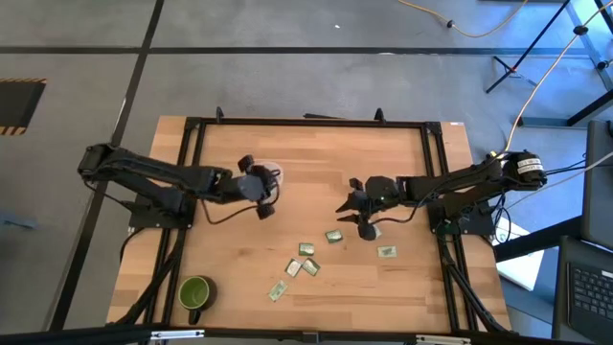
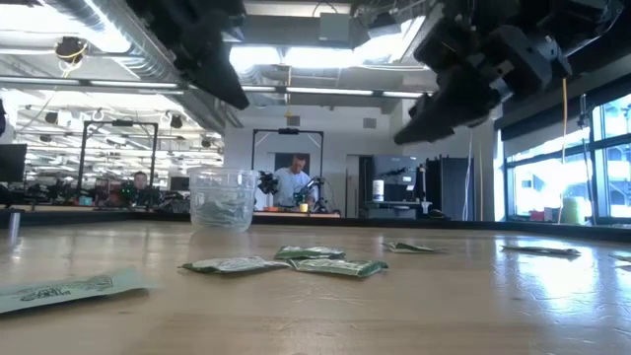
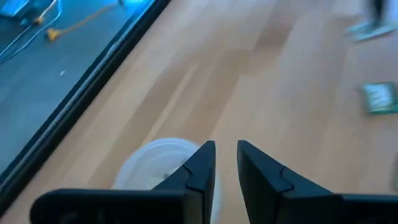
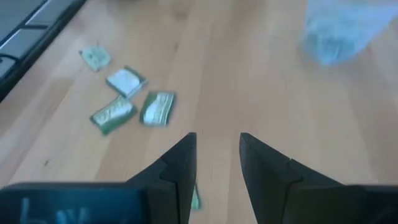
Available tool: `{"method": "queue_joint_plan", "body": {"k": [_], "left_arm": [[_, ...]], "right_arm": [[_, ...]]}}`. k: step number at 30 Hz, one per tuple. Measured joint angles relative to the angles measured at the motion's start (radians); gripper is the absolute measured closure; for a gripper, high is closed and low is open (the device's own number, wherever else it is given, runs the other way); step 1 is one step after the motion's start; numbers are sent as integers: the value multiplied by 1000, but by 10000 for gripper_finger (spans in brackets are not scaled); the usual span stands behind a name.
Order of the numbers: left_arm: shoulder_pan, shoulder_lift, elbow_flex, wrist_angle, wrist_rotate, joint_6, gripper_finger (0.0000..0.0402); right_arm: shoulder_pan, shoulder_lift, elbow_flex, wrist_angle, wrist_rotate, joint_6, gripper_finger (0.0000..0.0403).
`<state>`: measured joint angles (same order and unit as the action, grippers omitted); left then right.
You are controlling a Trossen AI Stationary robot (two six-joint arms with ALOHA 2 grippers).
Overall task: Pick and place Stevia / Truvia into bins
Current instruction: Put the green stevia packet into the transparent container
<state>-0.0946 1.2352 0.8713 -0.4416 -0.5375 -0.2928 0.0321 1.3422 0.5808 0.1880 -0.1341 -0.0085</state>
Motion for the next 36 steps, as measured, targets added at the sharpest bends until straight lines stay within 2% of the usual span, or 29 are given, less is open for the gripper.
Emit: {"method": "queue_joint_plan", "body": {"k": [9,15,20,27,36], "left_arm": [[-94,-86,-248,381,-54,-18,342],[-127,-88,-348,597,-54,-6,343],[-128,-88,-355,626,-54,42,343],[-127,-88,-355,625,-54,44,343],[-127,-88,-355,612,-47,45,343]], "right_arm": [[76,18,0,-25,1,26,278],[104,132,1,71,2,25,278],[109,243,17,103,3,26,285],[109,380,69,99,5,4,332],[109,411,88,96,10,-24,393]]}}
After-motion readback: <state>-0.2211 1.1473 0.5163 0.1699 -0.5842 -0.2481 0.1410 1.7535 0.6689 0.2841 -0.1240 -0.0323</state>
